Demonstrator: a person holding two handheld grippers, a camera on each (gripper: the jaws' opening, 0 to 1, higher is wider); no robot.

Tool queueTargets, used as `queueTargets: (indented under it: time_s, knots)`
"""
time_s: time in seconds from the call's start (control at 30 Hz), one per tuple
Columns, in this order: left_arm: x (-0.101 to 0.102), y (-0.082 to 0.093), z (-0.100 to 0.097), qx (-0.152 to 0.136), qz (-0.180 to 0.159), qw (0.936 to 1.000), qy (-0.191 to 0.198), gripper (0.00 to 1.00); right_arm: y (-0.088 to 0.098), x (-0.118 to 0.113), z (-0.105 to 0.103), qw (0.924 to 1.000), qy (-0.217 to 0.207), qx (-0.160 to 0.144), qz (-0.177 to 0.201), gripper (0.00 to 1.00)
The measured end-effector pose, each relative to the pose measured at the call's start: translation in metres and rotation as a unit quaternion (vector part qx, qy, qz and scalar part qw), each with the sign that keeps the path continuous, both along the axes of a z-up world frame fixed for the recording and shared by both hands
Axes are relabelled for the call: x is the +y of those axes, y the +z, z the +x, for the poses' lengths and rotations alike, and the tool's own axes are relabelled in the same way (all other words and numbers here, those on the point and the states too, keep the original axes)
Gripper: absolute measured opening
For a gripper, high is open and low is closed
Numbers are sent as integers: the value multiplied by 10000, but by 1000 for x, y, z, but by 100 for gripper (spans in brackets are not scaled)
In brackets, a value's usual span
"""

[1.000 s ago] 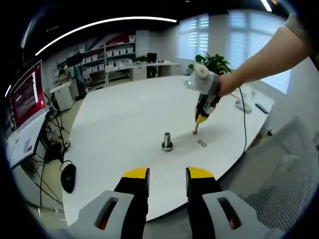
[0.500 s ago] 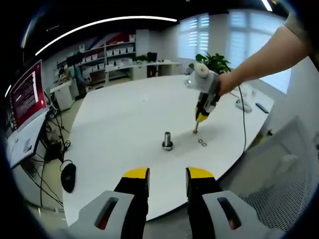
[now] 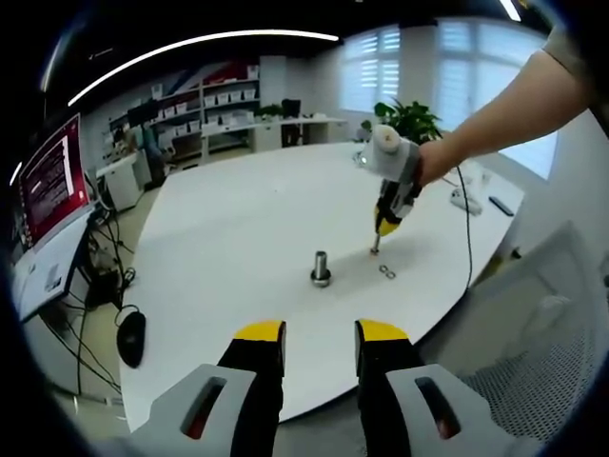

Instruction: Place the washer onto the threaded stud by aligning its center hole with the stud, sliding it down to the base, and recovering from edge contact or off-axis alignment until the washer reaches the visible bottom stop.

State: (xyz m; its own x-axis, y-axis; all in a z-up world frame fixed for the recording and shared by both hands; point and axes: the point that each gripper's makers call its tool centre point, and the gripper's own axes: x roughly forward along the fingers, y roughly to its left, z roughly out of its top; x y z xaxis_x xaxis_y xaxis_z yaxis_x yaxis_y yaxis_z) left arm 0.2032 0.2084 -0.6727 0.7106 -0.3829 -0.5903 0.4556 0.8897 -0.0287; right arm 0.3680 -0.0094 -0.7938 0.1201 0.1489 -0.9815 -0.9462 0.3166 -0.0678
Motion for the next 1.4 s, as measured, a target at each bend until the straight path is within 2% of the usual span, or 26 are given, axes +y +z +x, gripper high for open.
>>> queueTargets:
  time_s: [0.47, 0.63, 1.03, 1.4]
  knots:
    - [1, -2, 0, 55, 40, 10000, 29, 27, -31, -2, -1, 9998, -36, 151, -100, 14]
    - [2, -3, 0, 74, 48, 10000, 41, 27, -36, -2, -1, 9997, -58, 215, -123, 14]
    - [3, -4, 0, 96, 75, 9999, 56, 27, -42, -3, -3, 9997, -59, 211, -137, 15]
    - [2, -4, -1, 92, 70, 9999, 48, 27, -38, -7, -6, 9996, -217, 170, -31, 18]
